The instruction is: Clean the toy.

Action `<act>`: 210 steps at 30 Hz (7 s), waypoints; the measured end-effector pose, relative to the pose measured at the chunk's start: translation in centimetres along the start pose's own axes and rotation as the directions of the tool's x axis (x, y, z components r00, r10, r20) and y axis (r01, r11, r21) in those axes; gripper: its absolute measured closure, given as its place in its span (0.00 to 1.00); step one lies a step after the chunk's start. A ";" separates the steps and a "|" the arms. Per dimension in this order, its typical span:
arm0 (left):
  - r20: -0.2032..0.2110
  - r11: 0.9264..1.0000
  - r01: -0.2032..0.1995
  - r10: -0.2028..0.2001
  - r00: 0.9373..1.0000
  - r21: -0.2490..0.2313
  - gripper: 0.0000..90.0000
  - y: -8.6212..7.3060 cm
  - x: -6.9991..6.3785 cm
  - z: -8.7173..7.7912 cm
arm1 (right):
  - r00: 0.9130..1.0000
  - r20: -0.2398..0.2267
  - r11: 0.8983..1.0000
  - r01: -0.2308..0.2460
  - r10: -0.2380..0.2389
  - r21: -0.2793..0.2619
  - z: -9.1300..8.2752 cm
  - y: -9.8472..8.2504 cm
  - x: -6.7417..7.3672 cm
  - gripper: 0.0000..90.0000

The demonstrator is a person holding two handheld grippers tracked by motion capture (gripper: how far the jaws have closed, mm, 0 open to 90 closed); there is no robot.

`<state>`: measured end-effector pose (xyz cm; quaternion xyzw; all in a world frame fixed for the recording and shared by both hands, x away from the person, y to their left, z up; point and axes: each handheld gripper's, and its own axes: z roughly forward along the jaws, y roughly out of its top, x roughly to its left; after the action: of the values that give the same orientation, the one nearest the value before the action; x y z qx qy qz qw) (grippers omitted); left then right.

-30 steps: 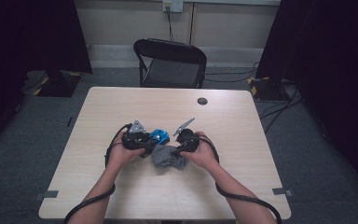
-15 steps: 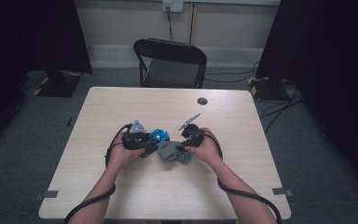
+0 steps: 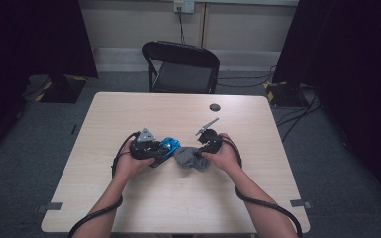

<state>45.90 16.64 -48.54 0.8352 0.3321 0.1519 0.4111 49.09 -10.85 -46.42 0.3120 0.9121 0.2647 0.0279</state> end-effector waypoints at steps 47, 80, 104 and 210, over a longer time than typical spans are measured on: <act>0.000 1.000 -0.002 0.002 1.000 0.026 0.57 0.4 0.0 0.1 | 0.996 -0.045 0.991 0.074 -0.080 -0.115 -4.4 -2.0 3.0 0.84; -0.014 1.000 -0.005 0.005 1.000 0.020 0.57 0.3 -0.1 0.0 | 0.937 -0.213 0.961 0.267 -0.277 -0.075 1.1 0.1 10.2 0.84; -0.009 1.000 -0.007 0.007 1.000 0.011 0.57 0.1 -0.1 0.0 | 0.980 -0.135 0.990 0.140 -0.143 -0.034 1.1 0.2 5.2 0.84; -0.019 1.000 0.008 -0.008 1.000 0.002 0.57 0.0 -0.2 -0.1 | 0.930 -0.234 0.959 0.269 -0.283 -0.089 -0.1 -0.6 10.0 0.84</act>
<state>45.68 16.53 -48.52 0.8328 0.3396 0.1578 0.4078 40.66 -5.45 -45.51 0.1449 0.9356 0.3196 -0.0392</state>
